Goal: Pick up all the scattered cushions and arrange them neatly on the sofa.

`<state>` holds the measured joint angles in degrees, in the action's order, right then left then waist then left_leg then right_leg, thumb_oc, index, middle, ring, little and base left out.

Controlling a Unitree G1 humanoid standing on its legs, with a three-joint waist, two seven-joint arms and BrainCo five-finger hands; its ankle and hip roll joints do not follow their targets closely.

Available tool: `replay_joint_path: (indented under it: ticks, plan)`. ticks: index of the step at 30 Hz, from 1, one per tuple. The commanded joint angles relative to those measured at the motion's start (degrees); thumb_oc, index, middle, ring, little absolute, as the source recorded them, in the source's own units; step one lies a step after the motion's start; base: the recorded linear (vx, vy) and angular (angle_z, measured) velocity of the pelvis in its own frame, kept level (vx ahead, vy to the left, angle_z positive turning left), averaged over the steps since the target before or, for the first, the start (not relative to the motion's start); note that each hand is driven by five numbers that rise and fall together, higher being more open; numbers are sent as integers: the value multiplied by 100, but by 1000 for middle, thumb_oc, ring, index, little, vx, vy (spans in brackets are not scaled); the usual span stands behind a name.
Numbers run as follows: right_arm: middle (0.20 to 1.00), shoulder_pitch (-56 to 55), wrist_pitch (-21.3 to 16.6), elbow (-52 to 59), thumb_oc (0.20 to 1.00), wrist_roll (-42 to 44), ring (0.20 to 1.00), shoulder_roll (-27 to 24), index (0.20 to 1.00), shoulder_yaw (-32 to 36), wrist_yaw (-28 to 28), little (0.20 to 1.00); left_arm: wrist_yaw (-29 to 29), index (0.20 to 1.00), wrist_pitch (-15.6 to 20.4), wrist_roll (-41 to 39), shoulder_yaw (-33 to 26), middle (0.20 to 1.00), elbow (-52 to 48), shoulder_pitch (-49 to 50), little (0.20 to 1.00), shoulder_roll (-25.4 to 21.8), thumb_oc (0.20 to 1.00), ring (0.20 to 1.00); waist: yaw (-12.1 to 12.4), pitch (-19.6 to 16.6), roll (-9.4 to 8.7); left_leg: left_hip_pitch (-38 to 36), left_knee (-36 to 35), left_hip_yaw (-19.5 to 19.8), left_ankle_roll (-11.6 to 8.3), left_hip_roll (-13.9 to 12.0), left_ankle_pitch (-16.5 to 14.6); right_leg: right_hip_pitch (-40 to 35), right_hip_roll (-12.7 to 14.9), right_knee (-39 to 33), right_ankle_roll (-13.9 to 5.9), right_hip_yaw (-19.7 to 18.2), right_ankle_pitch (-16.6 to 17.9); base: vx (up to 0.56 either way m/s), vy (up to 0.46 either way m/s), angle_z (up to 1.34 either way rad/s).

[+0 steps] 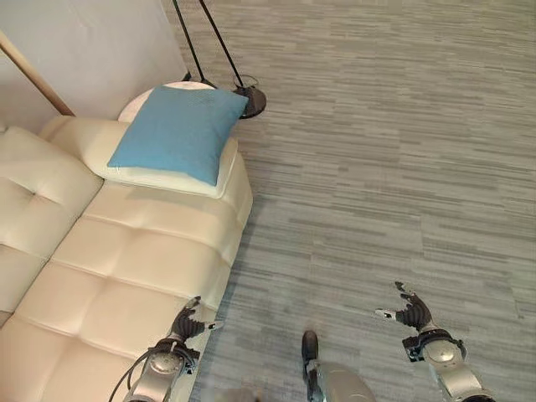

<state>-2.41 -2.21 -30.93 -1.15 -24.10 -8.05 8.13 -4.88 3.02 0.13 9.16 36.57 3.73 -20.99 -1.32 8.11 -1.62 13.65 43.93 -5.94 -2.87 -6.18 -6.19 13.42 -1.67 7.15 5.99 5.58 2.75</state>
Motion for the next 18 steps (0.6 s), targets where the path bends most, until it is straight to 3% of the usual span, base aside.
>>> replay_joint_path:
  ticks: [1, 3, 6, 8, 9, 10, 11, 12, 13, 14, 15, 16, 18]
  plan:
    - [1000, -72, -155, 430, 1000, 40, 1000, -352, 1000, 175, 63, 1000, -45, 1000, 133, -53, -47, 1000, -178, 48, 1000, -88, 1000, 1000, 121, 26, -59, -72, -1578, -74, 137, 398, 179, -298, 506, -66, -897, -163, -428, 315, -40, -25]
    - [1000, -82, -195, 411, 1000, 82, 1000, -376, 1000, 203, 135, 1000, -78, 1000, 138, -77, -70, 1000, -143, 84, 1000, -56, 1000, 1000, 257, 65, -39, 237, -2363, -106, 163, 559, 186, -537, 453, -108, -938, -172, -572, 335, -14, -15]
    - [1000, -70, -174, 366, 1000, 66, 1000, -365, 1000, 193, 198, 1000, -174, 1000, 136, -141, -130, 1000, -69, 72, 1000, -10, 1000, 1000, 473, 59, 91, 522, -3634, 88, -4, 659, 972, -951, 197, -187, -916, -239, -776, 407, -13, -13]
    - [1000, -82, -163, 365, 1000, 52, 1000, -354, 1000, 185, 216, 1000, -208, 1000, 129, -145, -140, 1000, -62, 74, 1000, -19, 1000, 1000, 530, 81, 94, 563, -3989, 104, -40, 694, 1138, -1134, 150, -199, -905, -291, -900, 473, 10, -18]
    - [1000, -165, -107, 307, 1000, 36, 1000, -317, 1000, 226, 239, 1000, -250, 1000, 104, -153, -173, 1000, -53, 71, 1000, -33, 1000, 1000, 640, 20, 78, 811, -4411, -131, -88, 610, 1336, -1601, 105, -273, -909, -445, -1156, 966, 108, -26]
    - [1000, -218, -69, 341, 1000, 14, 1000, -285, 1000, 233, 223, 1000, -273, 1000, 83, -204, -246, 1000, -77, 114, 1000, -75, 1000, 1000, 794, -23, 13, 954, -4323, -78, -95, 570, 1429, -1999, 143, -292, -942, -638, -1334, 1332, 194, -40]
    - [1000, -320, -80, 354, 1000, -10, 1000, -246, 1000, 273, 159, 1000, -248, 1000, 78, -140, -282, 1000, -90, 180, 1000, -117, 1000, 1000, 818, -120, 11, 906, -4134, -91, -1, 562, 1595, -2208, 211, -257, -997, -680, -1430, 1015, 198, -48]
    - [1000, -350, -87, 363, 1000, -7, 1000, -201, 1000, 285, 127, 1000, -240, 1000, 74, -119, -288, 1000, -101, 190, 1000, -135, 1000, 1000, 823, -164, -82, 965, -3942, -148, 41, 595, 1557, -2276, 330, -219, -1049, -671, -1412, 889, 246, -44]
    - [1000, -399, -90, 373, 1000, -41, 1000, -135, 1000, 270, 49, 1000, -215, 1000, 69, -92, -296, 1000, -114, 207, 1000, -183, 1000, 1000, 829, -259, -272, 942, -3651, -252, 171, 699, 1317, -2133, 622, 166, -1261, -613, -1049, 658, 220, -25]
    - [1000, -395, -89, 377, 1000, -56, 1000, -109, 1000, 264, 24, 1000, -194, 1000, 62, -96, -298, 1000, -119, 187, 1000, -190, 1000, 1000, 812, -252, -352, 892, -3579, -287, 219, 764, 1184, -2019, 742, 450, -1380, -593, -782, 585, 235, 13]
    - [1000, -374, -93, 397, 1000, -70, 1000, -107, 1000, 251, 6, 1000, -189, 1000, 59, -98, -304, 1000, -180, 171, 1000, -239, 1000, 1000, 811, -214, -413, 854, -3493, -324, 296, 814, 1021, -1830, 845, 885, -1496, -629, -303, 350, 165, -3]
    - [1000, -329, -78, 414, 1000, -70, 1000, -94, 1000, 232, -11, 1000, -195, 1000, 51, -115, -314, 1000, -210, 159, 1000, -267, 1000, 1000, 810, -188, -410, 804, -3460, -360, 373, 791, 907, -1588, 902, 1291, -1549, -676, 42, 315, 147, -37]
    - [1000, -265, -103, 387, 1000, -57, 1000, -39, 1000, 163, 1, 1000, -236, 1000, 58, -151, -351, 1000, -204, 138, 1000, -325, 1000, 1000, 796, -128, -446, 598, -3460, -417, 479, 793, 682, -1331, 1008, 1715, -1570, -636, 367, 322, 120, -38]
